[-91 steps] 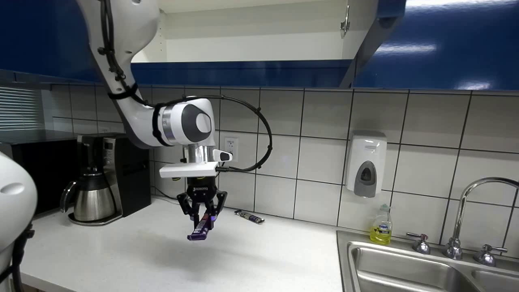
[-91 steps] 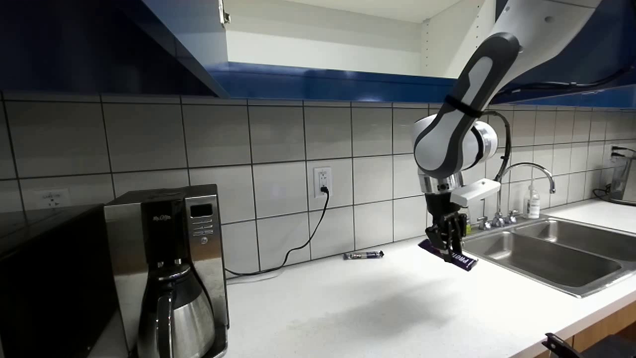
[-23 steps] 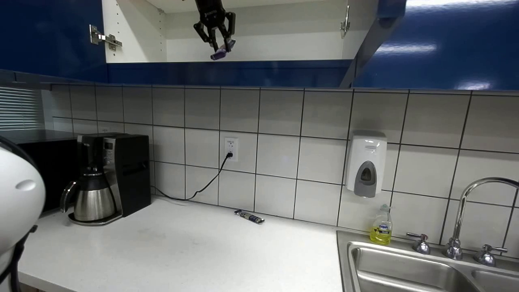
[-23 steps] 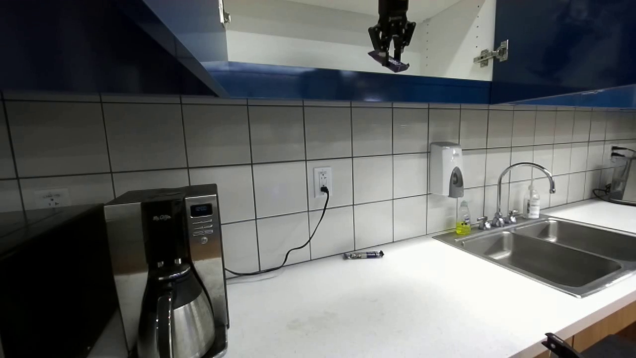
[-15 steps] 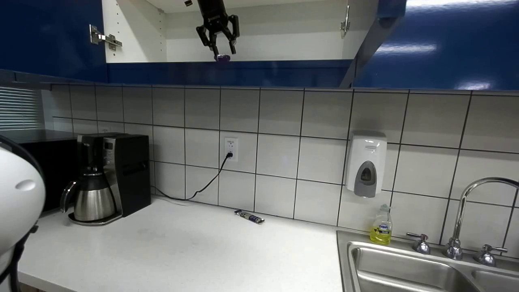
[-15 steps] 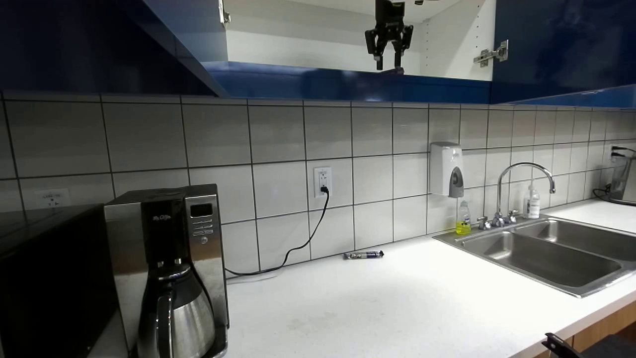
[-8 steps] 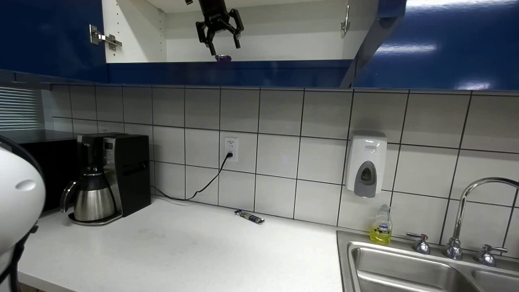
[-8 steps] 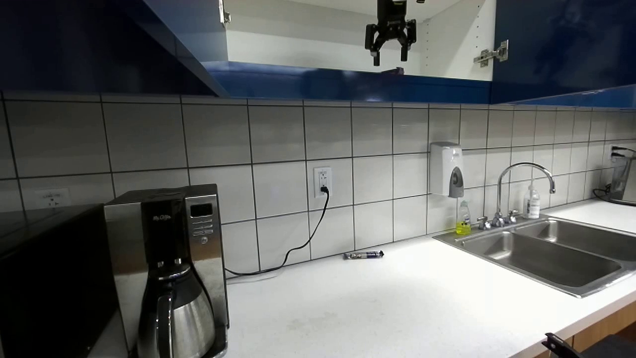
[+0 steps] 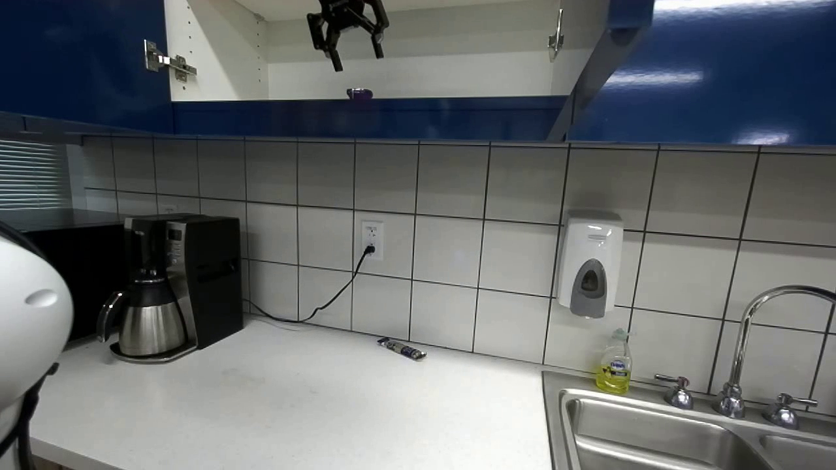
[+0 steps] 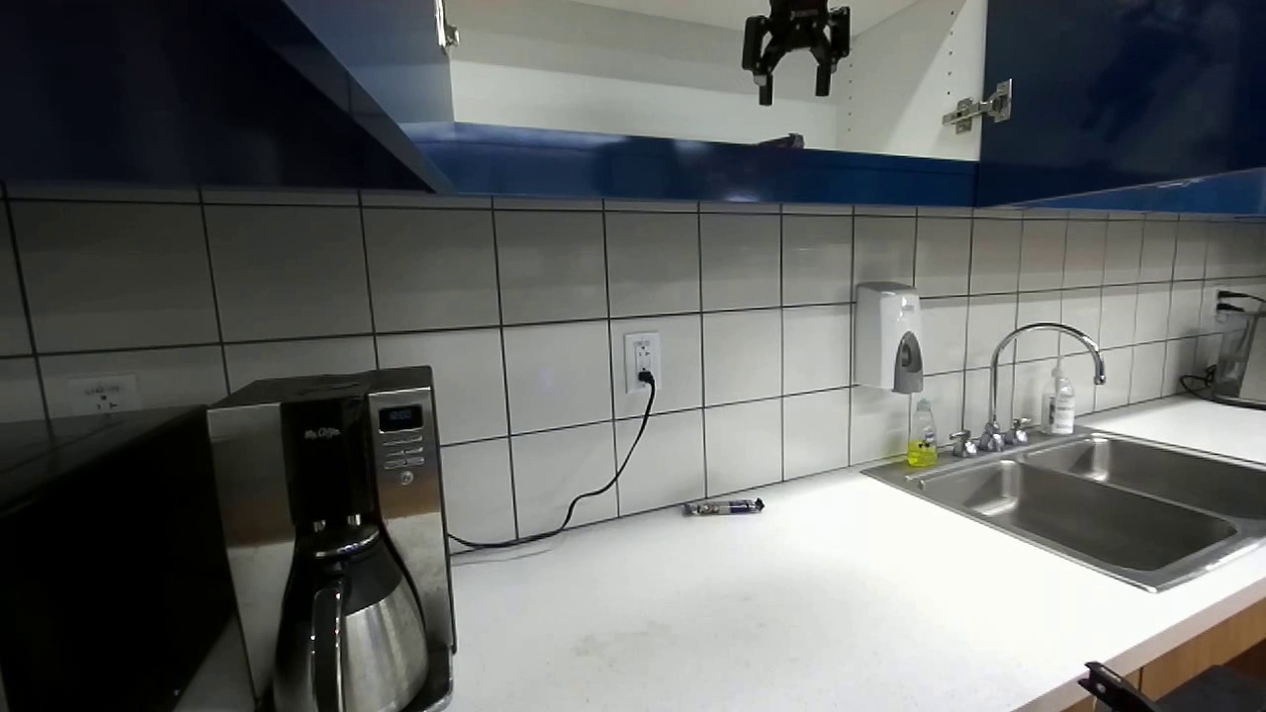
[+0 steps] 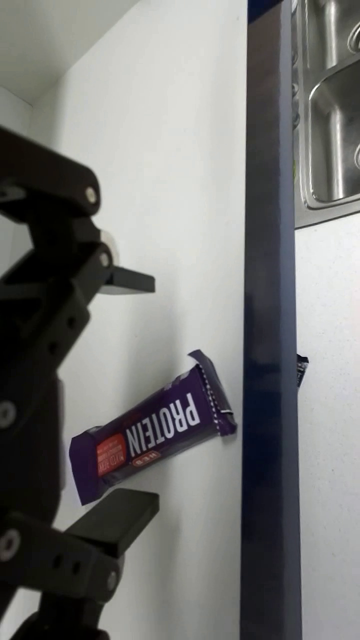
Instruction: Put the blue packet in the top cabinet
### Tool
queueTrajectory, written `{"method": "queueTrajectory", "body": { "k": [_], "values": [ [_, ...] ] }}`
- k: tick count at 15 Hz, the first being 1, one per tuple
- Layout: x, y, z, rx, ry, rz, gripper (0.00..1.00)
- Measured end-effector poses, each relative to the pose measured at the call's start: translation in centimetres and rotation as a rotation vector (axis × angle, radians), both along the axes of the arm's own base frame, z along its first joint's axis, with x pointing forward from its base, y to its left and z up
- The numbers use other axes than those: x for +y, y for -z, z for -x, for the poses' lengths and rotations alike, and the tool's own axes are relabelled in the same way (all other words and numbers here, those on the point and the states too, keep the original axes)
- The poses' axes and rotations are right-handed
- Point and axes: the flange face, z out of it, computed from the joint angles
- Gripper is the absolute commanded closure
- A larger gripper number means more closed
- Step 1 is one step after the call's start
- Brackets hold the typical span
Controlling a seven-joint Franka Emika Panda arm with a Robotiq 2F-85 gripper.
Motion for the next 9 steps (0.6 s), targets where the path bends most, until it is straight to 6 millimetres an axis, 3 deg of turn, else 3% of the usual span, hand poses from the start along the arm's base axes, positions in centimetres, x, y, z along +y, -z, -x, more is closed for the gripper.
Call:
{"method": "queueTrajectory", "body": {
  "k": [5,9],
  "values": [
    [0.3,-0.9,4.3,-0.046,-0.014,0.008,0.0],
    [0.5,-0.2,8.1,-0.087,-0.029,0.017,0.0]
  ]
}}
